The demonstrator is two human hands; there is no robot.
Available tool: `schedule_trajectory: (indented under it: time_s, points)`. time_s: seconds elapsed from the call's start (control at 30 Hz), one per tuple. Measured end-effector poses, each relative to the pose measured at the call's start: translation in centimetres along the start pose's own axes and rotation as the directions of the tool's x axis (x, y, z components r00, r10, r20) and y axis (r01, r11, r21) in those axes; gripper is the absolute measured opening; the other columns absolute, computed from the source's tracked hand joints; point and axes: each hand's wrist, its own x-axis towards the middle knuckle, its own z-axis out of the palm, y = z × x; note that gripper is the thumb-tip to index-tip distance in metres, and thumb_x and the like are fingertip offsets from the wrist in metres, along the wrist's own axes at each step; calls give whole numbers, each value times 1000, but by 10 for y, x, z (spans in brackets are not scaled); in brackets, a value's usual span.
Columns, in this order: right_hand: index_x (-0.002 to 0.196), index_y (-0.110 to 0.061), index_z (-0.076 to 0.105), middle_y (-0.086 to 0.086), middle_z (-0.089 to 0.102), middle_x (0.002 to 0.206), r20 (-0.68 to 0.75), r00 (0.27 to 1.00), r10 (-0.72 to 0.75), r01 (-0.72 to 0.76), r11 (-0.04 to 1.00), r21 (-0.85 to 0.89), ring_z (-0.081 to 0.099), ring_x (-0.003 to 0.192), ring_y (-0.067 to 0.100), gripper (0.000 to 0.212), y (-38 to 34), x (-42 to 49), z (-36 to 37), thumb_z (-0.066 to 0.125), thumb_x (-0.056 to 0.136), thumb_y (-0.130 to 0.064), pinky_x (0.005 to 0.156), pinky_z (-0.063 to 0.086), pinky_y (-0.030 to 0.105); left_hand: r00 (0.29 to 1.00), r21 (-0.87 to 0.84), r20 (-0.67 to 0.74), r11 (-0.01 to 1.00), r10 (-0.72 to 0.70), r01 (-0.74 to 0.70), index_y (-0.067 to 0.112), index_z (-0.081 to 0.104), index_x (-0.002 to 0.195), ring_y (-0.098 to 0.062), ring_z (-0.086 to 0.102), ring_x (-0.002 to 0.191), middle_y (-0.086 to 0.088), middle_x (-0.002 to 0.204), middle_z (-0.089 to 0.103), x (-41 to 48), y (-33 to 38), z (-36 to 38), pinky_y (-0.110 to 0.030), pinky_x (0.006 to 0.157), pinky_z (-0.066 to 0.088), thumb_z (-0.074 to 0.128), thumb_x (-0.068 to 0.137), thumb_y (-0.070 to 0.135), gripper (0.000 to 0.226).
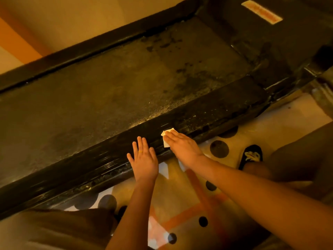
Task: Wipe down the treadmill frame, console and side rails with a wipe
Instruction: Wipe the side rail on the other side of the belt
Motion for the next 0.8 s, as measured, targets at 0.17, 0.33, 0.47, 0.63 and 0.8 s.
schedule_trajectory:
  time_s: [0.17, 0.33, 0.47, 0.63, 0.8]
  points:
    - [157, -15, 18, 5, 18, 165, 17, 1000, -22, 22, 1000, -16, 12, 153, 23, 72, 0, 8, -10, 49, 95, 4, 124, 12, 36, 999, 13, 27, 999, 30, -31, 20, 7, 160, -19, -10, 154, 1, 168, -2, -10, 3, -1, -47, 122, -5, 17, 109, 38, 55]
    - [159, -14, 5, 4, 3, 167, 73, 993, -88, 93, 994, -61, -1, 154, 22, 78, 6, -5, -12, 40, 94, 11, 123, 1, 32, 1000, 5, 24, 1000, 14, -15, 20, 8, 160, -19, -9, 154, 0, 168, -2, -9, 4, 1, -46, 122, -6, 17, 109, 38, 55]
    - [159, -15, 5, 5, 5, 168, 84, 987, -138, 149, 978, -147, 2, 154, 21, 71, 21, -18, -9, 38, 99, 5, 124, 4, 32, 1000, -29, 0, 999, -17, 17, 18, 10, 161, -22, -9, 154, -1, 169, 0, -8, 12, 5, -47, 121, -7, 17, 110, 38, 55]
    - [159, -12, 1, 7, 2, 167, 103, 994, -31, 52, 976, -213, 1, 154, 22, 72, 62, -42, -28, 35, 98, 7, 123, 3, 31, 998, -18, -49, 999, -28, 27, 16, 12, 161, -22, -8, 155, -2, 169, 2, -8, 16, 13, -49, 121, -8, 17, 109, 38, 56]
    - [158, -6, 2, 14, 5, 166, 88, 996, 26, -6, 975, -221, 3, 154, 28, 71, 54, -42, -29, 40, 99, 2, 123, 1, 34, 999, 42, -47, 999, 7, -5, 18, 9, 160, -20, -8, 154, -1, 169, 1, -5, 16, 18, -49, 120, -9, 14, 109, 40, 56]
